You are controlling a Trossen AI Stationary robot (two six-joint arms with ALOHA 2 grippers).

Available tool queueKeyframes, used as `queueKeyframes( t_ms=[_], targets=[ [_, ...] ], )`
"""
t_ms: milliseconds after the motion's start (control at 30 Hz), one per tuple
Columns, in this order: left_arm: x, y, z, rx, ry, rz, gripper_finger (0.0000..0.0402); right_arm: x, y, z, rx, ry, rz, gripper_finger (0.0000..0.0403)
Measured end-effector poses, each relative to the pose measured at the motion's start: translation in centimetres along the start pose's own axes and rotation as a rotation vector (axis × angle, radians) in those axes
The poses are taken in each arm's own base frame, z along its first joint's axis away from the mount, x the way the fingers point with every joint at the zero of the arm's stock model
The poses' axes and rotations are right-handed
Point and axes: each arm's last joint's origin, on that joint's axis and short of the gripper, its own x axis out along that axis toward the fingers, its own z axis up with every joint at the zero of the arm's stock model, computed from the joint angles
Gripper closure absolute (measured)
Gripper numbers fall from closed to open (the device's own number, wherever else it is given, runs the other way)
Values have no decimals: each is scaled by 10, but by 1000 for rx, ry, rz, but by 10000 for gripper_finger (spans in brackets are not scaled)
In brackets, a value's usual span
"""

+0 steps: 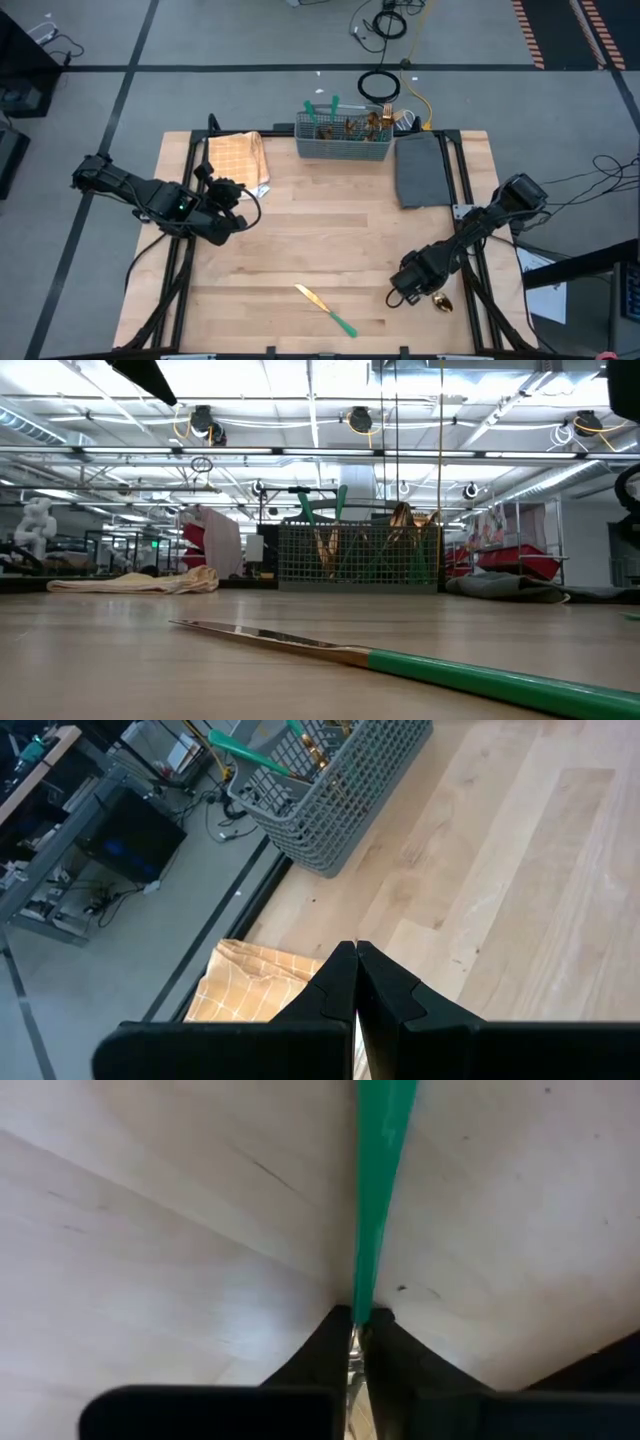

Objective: Sort silverware
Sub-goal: Put the spoon into the middle right section of the dish rack

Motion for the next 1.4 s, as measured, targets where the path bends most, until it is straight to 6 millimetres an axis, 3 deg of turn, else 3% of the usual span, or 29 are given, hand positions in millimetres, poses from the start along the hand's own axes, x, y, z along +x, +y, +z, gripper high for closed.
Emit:
queueKeyframes(
  t_ms=[100, 233, 467, 600, 700, 933, 1167, 1400],
  targets=[
    [0, 0, 0, -1, 0, 0, 393, -6, 4, 2, -5, -10, 4, 396],
    [0, 0, 0, -1, 0, 0, 393, -28, 17, 2, -26, -131, -19, 400],
    [0, 0, 0, -1, -1, 1, 393, -90, 26, -1, -33, -345, -118, 402],
    [0, 0, 0, -2, -1, 1, 393, -125, 18, 10, -33, -462, -237, 402],
    [0, 0, 0, -2, -1, 1, 393, -149, 9, 23, -46, -484, -327, 402],
    [0, 0, 0, -2, -3, 4, 393, -183, -8, 75, -164, -595, -416, 403],
    [0, 0, 0, 0, -13, 18, 393, -199, -39, 122, -268, -586, -594, 403],
    [0, 0, 0, 1, -13, 19, 393, -212, -63, 147, -436, -615, -921, 403]
  ],
)
